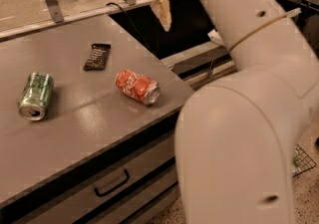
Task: Pick rxbar chocolate
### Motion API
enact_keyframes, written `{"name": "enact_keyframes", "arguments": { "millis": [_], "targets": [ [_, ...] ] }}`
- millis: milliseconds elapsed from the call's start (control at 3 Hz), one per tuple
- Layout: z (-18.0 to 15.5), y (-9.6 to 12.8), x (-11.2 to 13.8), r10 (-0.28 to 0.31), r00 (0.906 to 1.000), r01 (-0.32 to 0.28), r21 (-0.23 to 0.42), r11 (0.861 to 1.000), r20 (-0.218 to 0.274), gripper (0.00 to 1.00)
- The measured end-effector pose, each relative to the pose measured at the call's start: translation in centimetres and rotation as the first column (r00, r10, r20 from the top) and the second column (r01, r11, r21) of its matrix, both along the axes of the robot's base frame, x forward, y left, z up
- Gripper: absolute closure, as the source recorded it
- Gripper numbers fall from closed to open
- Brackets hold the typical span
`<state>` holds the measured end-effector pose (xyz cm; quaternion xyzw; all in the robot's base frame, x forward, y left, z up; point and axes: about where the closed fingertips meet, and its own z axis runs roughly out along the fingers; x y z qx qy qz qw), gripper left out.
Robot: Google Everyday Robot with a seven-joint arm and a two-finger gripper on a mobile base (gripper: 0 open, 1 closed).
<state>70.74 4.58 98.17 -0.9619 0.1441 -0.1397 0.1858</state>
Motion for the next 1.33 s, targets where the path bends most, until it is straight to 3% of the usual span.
{"name": "enact_keyframes", "arguments": {
  "millis": [333, 667, 1000, 1333],
  "targets": [
    [-2.1, 3.6, 2.3, 0.123, 0.9918, -0.121, -0.045, 0.992, 0.035, 0.00],
    [-3.8, 6.8, 3.6, 0.196, 0.9794, -0.193, -0.063, 0.979, 0.048, 0.00],
    [-5.6, 9.2, 4.3, 0.252, 0.9665, -0.246, -0.093, 0.965, 0.051, 0.00],
    [-7.3, 10.7, 4.5, 0.274, 0.9608, -0.267, -0.116, 0.957, 0.045, 0.00]
  ]
}}
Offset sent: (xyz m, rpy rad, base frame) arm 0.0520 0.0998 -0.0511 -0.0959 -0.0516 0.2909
